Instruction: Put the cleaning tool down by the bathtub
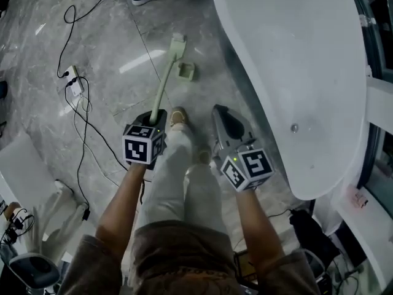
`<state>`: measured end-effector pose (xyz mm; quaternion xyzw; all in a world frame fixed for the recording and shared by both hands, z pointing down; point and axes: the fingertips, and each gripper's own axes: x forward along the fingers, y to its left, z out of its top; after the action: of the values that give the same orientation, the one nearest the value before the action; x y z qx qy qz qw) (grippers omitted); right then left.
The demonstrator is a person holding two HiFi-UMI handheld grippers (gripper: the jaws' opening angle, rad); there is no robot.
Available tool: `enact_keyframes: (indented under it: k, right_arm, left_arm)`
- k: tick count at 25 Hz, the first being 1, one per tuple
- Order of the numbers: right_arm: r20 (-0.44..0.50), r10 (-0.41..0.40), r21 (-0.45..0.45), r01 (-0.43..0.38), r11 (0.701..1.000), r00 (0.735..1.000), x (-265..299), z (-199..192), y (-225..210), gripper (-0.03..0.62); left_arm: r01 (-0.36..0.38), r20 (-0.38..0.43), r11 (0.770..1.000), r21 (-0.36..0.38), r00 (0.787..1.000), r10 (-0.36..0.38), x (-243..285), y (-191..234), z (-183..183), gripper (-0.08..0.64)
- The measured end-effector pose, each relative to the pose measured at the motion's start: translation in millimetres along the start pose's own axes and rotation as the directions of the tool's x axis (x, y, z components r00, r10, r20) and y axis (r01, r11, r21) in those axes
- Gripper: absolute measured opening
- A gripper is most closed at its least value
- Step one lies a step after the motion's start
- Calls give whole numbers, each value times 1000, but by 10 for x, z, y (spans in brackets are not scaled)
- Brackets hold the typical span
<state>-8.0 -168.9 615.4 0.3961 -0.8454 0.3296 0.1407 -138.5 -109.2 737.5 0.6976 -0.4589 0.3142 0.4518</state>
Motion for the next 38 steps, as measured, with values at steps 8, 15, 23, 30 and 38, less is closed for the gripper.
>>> enact_keyframes:
  k: [8, 15, 23, 30, 38]
  right_arm:
    - [-22, -7, 28, 7, 1000, 1000, 133, -272, -211, 0]
    - [-38, -7, 47, 9, 999, 999, 208, -352, -278, 0]
    - [-55, -8, 69, 12, 998, 998, 309, -420, -323, 0]
    - [-66, -14, 89, 20, 996, 998, 359, -470, -339, 0]
    - [-77, -22, 113, 30, 993, 997, 379, -526, -332, 0]
  left_arm:
    - [26, -105, 998, -53, 994, -32, 511, 38, -284, 0]
    - [34, -153, 997, -71, 987, -44, 909, 141, -321, -2]
    - [-9, -274, 995, -97, 961, -18, 1337, 348, -443, -2]
    - [-20, -406, 994, -110, 913, -27, 1585, 502, -642, 0]
    - [-34, -533, 992, -121, 845, -36, 1776, 619, -680, -2]
